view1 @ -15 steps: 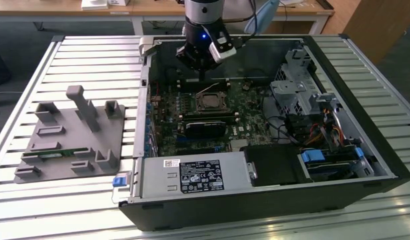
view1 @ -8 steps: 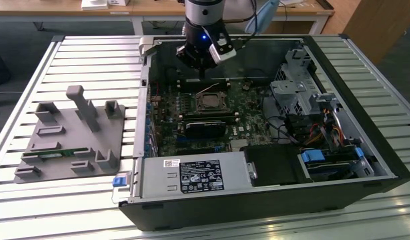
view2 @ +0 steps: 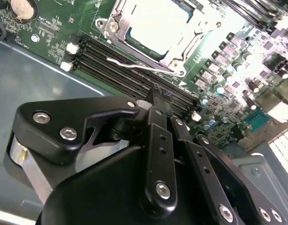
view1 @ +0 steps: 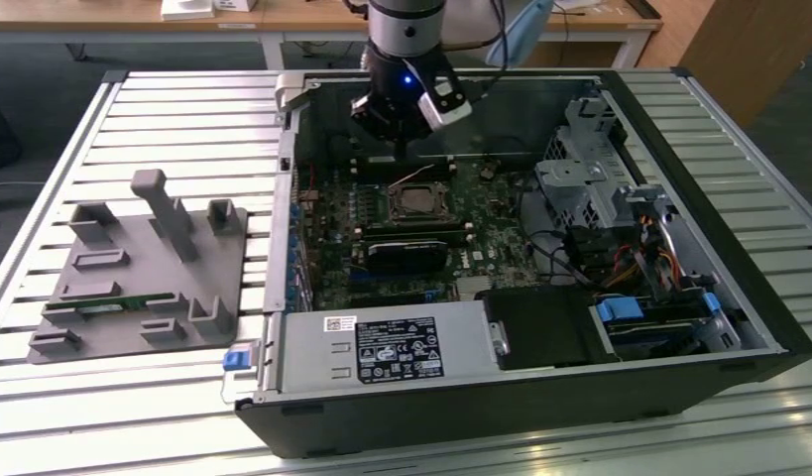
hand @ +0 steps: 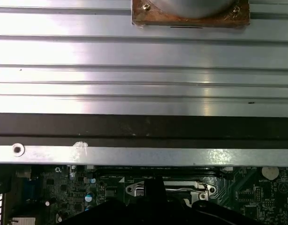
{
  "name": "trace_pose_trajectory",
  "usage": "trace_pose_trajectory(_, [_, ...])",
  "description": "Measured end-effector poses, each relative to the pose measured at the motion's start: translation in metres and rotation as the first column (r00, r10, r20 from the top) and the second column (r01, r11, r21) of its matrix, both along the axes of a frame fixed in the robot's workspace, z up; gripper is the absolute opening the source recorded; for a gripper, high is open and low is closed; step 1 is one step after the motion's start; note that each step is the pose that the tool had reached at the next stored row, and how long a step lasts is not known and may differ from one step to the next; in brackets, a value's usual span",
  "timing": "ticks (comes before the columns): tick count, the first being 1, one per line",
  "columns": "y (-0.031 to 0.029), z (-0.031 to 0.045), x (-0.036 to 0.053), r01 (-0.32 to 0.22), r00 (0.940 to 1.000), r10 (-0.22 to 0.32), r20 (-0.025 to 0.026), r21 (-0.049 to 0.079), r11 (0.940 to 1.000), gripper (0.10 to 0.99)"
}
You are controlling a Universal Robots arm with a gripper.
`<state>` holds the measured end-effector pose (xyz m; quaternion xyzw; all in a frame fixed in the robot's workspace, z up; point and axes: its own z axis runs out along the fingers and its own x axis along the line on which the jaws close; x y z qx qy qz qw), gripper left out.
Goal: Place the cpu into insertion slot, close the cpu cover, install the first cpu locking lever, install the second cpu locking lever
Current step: 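Install the first cpu locking lever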
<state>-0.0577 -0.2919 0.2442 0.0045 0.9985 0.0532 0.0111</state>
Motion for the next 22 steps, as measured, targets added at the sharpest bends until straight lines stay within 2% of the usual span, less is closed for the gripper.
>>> trace_pose_trajectory(7, [0.0,-0.0063,0.0088,0.0,1.0,0.0,0.0001,0.0,1.0,0.106])
trace_pose_trajectory(18, [0.0,-0.0119,0.0156,0.0,1.0,0.0,0.0001,0.0,1.0,0.106])
trace_pose_trajectory(22, [0.0,-0.0144,0.0178,0.0,1.0,0.0,0.0002,0.004,1.0,0.106])
